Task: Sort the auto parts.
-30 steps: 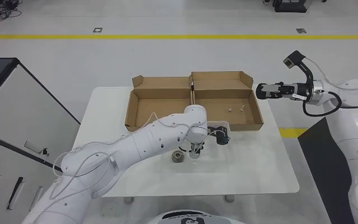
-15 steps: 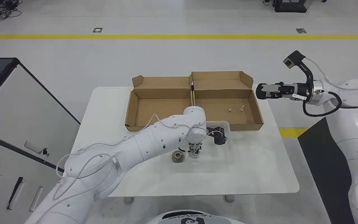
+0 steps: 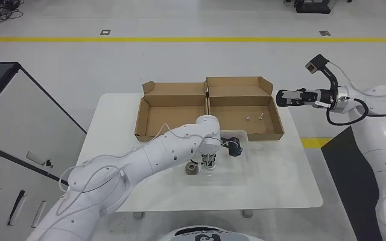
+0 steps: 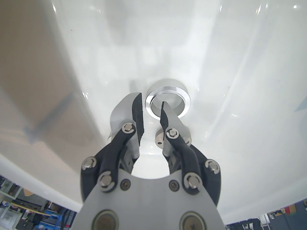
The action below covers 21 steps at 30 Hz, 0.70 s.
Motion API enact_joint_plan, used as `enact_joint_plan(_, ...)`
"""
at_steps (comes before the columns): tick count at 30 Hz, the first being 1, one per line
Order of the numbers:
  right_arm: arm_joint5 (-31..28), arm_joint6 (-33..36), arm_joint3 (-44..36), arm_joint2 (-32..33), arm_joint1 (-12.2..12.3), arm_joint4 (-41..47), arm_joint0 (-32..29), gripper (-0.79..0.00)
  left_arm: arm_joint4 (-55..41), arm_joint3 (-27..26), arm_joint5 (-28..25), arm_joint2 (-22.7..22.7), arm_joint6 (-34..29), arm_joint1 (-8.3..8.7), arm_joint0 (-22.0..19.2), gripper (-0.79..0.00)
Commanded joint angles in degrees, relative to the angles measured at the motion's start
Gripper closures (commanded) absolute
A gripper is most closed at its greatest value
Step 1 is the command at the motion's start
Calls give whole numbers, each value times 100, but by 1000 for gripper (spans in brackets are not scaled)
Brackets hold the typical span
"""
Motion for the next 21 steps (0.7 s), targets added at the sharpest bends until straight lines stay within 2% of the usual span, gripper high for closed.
enact_joint_plan(1,0,0,0,0,0,0,0,-785,16,0,-12,0,12,-5,8,-240)
enact_joint_plan(21,0,0,0,0,0,0,0,-785,102,128,-55,0,56,-69,22,-243)
